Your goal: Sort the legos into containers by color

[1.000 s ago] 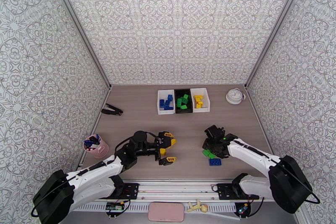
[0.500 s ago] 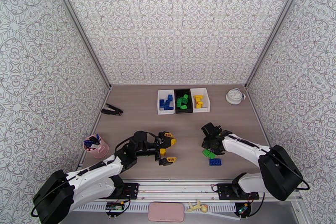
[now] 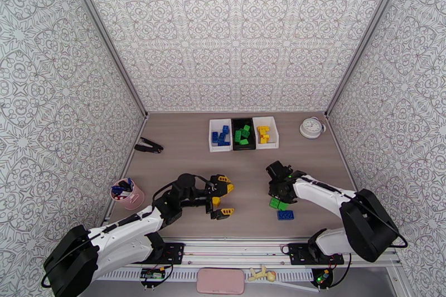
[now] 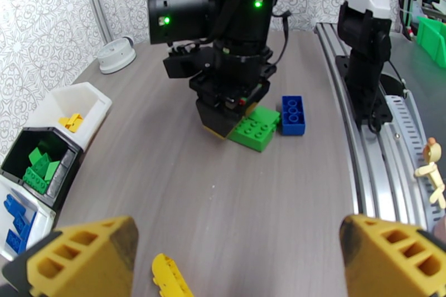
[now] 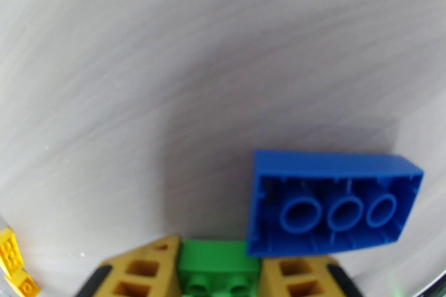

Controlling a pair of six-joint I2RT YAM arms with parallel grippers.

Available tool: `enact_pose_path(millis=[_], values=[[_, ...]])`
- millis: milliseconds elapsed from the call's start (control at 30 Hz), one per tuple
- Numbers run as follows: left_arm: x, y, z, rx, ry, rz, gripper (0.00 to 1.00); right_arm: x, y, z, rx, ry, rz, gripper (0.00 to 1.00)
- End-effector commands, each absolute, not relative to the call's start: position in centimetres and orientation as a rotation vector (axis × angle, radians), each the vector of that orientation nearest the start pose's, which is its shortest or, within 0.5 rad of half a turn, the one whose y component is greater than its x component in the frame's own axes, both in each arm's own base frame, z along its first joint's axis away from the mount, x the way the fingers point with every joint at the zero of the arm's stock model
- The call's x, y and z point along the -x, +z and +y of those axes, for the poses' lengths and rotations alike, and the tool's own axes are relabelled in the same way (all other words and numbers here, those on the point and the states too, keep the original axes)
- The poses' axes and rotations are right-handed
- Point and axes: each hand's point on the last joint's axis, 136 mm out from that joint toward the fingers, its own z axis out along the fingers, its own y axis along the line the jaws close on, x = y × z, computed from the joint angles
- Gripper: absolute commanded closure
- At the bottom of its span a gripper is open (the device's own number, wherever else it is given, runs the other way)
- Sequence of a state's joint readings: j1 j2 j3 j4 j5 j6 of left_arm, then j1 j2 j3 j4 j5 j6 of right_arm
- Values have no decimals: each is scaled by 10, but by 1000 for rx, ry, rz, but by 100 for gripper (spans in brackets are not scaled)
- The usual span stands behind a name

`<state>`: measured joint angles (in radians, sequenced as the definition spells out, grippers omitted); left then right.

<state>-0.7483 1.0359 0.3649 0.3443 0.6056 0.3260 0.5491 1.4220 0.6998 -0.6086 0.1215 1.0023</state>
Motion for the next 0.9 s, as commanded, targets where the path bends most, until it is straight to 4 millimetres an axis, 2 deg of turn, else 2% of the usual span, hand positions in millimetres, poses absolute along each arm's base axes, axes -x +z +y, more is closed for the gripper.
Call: enact_pose_path(millis=[0, 133, 367, 467, 633, 867], values=[[-170, 176, -292, -1312, -839, 1361, 0, -246, 35, 129, -644, 190, 2765, 73], [-173, 179, -291, -1299, -828, 1358, 0, -257, 55, 133, -636, 261, 2681, 76], [-177, 184, -288, -1266, -802, 1367, 0, -280, 101, 144, -409, 317, 2558, 73], [-189, 185, -283, -1192, -763, 1420, 0, -294, 122, 150, -319, 317, 2502, 74], [-209, 190, -271, -1020, -700, 1497, 0, -327, 158, 173, -166, 342, 2388, 75], [-222, 193, -249, -858, -618, 1578, 0, -386, 187, 208, 16, 293, 2276, 76]])
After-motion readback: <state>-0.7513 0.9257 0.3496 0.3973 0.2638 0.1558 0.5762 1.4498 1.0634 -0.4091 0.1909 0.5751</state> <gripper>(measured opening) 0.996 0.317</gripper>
